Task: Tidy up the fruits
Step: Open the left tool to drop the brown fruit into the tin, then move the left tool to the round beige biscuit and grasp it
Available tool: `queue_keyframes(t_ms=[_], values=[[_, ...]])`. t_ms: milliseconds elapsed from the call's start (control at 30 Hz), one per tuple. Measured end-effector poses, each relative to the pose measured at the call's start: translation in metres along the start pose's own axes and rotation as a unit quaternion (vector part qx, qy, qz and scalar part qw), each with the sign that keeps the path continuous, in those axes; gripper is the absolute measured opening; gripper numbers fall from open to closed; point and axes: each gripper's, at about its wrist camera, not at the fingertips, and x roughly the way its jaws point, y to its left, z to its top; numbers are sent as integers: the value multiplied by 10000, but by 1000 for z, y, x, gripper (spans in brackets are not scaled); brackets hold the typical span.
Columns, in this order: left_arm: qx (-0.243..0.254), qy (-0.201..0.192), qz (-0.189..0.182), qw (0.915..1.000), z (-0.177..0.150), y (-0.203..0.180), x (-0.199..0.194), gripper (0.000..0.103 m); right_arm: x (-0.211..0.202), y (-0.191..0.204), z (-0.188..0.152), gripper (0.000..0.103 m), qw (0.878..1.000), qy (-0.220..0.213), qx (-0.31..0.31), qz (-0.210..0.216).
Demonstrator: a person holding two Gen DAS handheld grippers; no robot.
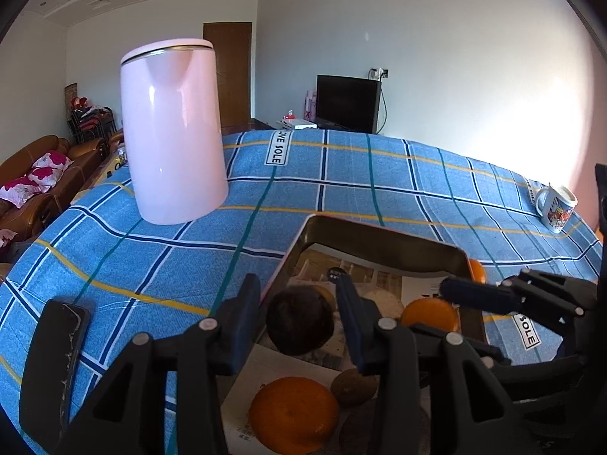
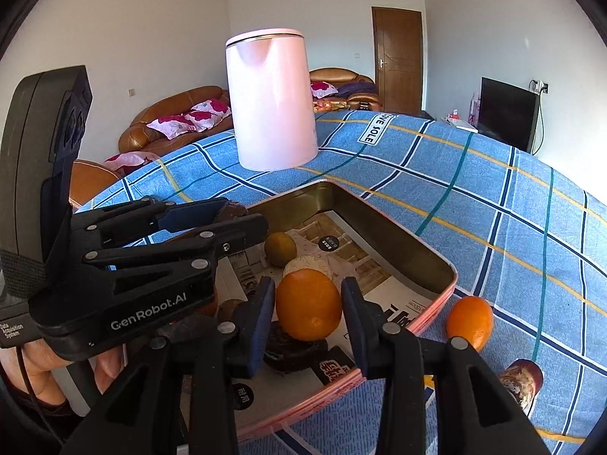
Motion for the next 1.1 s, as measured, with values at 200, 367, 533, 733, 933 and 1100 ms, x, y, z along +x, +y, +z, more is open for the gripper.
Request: queue_keyframes(t_ms=[200,367,533,733,933,1100], values=[[-67,-330,-120,9994,0,-4,-19,75,-41,-19,-1,61,9983,-488,31,-332],[-51,-430,-184,9989,2,-17,-21,79,-62,-58,-12,62,9943,-442,143,-960],[-5,-403,-168,9990,4,-23,-18,84,-50,-81,-15,61,9934,-150,284,-1100],[-36,-463,-166,9988,8,-21,-23,86,-21,-84,-13,61,9949,229,167,-964],[39,-519,-241,9984,10,-30,-28,89,7,-87,-13,50,9924,770,135,-945],[275,-567,-358,9974,12,-51,-33,89,3,-91,-10,35,9944,650,357,-747]])
